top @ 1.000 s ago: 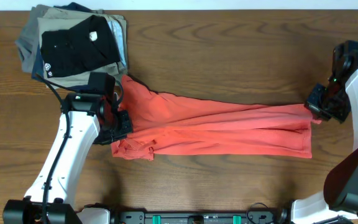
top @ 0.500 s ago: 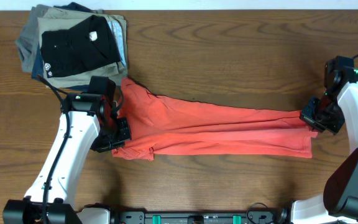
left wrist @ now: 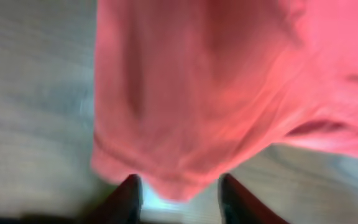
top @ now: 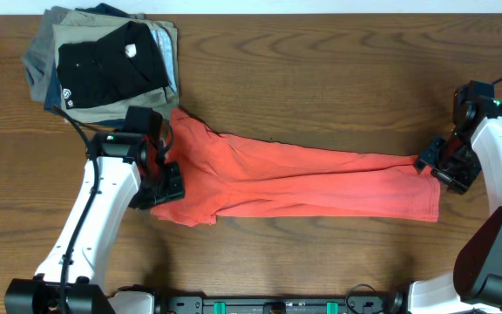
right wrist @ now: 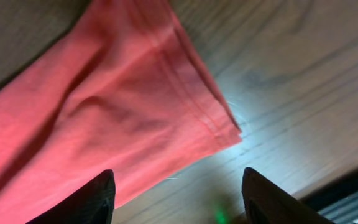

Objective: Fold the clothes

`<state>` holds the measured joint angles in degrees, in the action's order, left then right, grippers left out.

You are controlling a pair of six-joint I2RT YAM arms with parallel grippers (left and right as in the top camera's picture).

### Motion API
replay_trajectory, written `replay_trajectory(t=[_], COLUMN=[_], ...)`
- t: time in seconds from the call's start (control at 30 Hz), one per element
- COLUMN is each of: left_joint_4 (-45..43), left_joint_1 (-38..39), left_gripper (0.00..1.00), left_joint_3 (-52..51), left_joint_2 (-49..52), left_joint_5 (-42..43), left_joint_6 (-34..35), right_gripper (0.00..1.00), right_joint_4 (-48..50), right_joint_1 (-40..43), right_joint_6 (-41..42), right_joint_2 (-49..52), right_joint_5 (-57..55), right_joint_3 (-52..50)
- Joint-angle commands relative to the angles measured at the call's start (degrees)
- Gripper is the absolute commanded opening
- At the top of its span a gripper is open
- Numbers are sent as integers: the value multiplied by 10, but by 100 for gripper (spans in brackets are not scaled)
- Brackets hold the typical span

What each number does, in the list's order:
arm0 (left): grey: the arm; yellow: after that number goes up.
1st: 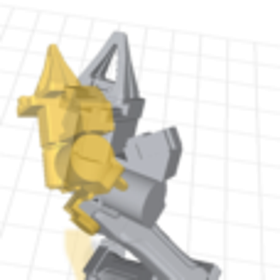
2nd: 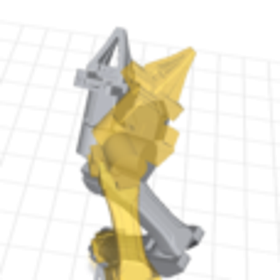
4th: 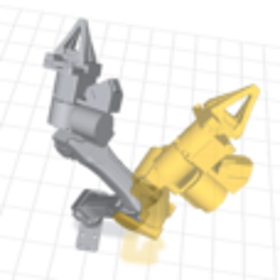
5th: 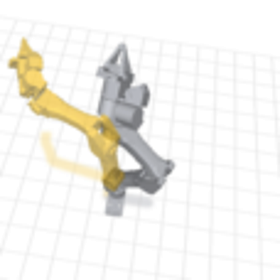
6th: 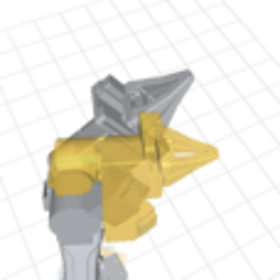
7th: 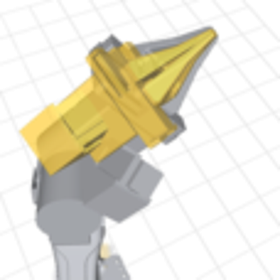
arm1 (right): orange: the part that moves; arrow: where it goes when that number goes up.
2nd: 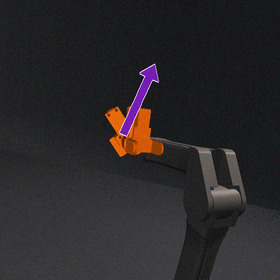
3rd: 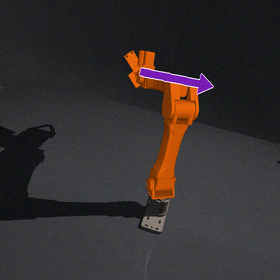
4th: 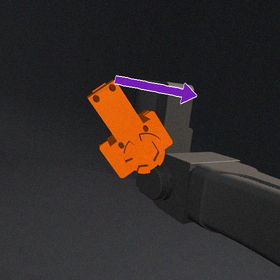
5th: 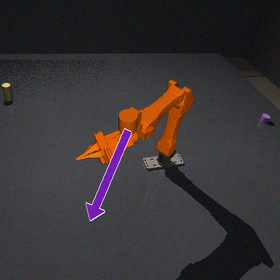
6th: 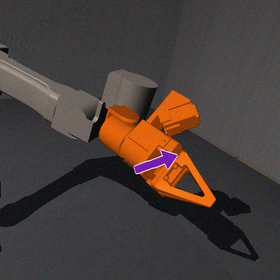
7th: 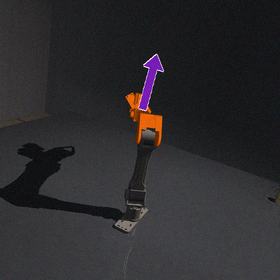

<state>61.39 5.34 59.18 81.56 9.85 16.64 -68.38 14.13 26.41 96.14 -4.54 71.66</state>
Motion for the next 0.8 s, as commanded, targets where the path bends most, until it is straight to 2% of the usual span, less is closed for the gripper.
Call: replay_trajectory(t=[0.0,0.1,0.27,0.37,0.57,0.77], left_joint_4=[-33,-70,-110,-133,-216,-269], left_joint_1=[-1,-1,-1,-1,-1,-1], left_gripper=[25,7,6,6,6,6], left_joint_3=[-6,-6,-9,-20,-86,-120], left_joint_2=[1,1,1,2,16,77], left_joint_5=[-6,12,17,17,17,17], left_joint_6=[-5,-5,-5,-6,-5,-5], right_gripper=[54,36,17,15,20,22], right_joint_4=[15,28,42,63,125,187], right_joint_1=[0,-7,-34,-52,-78,-82], right_joint_6=[-16,-29,-29,-28,2,11], right_joint_2=[-10,-10,-10,-10,-10,-10], right_joint_5=[57,89,91,91,96,109], right_joint_3=[-2,-2,-10,-30,-95,-153])
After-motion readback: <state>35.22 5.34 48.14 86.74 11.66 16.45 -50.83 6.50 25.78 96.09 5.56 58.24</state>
